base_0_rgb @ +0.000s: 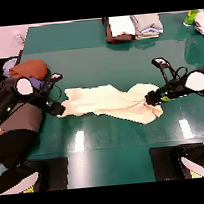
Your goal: Fold the shirts.
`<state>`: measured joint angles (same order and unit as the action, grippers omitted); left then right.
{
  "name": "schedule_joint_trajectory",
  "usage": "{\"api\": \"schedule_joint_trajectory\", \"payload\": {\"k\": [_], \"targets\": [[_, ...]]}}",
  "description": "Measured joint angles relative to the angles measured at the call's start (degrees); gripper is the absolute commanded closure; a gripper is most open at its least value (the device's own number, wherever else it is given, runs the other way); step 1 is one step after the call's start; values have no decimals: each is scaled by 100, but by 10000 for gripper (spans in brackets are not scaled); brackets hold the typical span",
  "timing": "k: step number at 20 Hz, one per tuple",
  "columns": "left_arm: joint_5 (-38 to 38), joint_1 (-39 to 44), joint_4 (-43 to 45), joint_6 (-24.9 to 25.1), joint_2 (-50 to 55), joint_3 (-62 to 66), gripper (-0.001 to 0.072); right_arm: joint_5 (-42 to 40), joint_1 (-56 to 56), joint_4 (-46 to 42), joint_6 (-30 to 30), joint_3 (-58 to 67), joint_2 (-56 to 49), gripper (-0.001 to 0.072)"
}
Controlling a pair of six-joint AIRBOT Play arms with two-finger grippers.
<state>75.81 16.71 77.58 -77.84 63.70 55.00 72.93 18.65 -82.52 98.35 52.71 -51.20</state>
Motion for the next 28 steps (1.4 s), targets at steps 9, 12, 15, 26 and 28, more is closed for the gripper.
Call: {"api": "schedule_joint_trajectory", "payload": {"k": [9,12,15,26,28], "targets": [[-317,-39,214,-339,-125,1010,44,245,4,-7,0,920,2,344],[-693,-339,313,-492,566,1440,44,216,4,0,0,859,4,344],[-844,-544,11,-568,1475,1705,44,166,7,17,2,752,4,344],[-1631,-614,-680,-634,2940,2109,679,4,-356,15,20,673,2,344],[-1613,-616,-710,-608,2953,2334,679,175,-907,4,15,629,-9,287]]}}
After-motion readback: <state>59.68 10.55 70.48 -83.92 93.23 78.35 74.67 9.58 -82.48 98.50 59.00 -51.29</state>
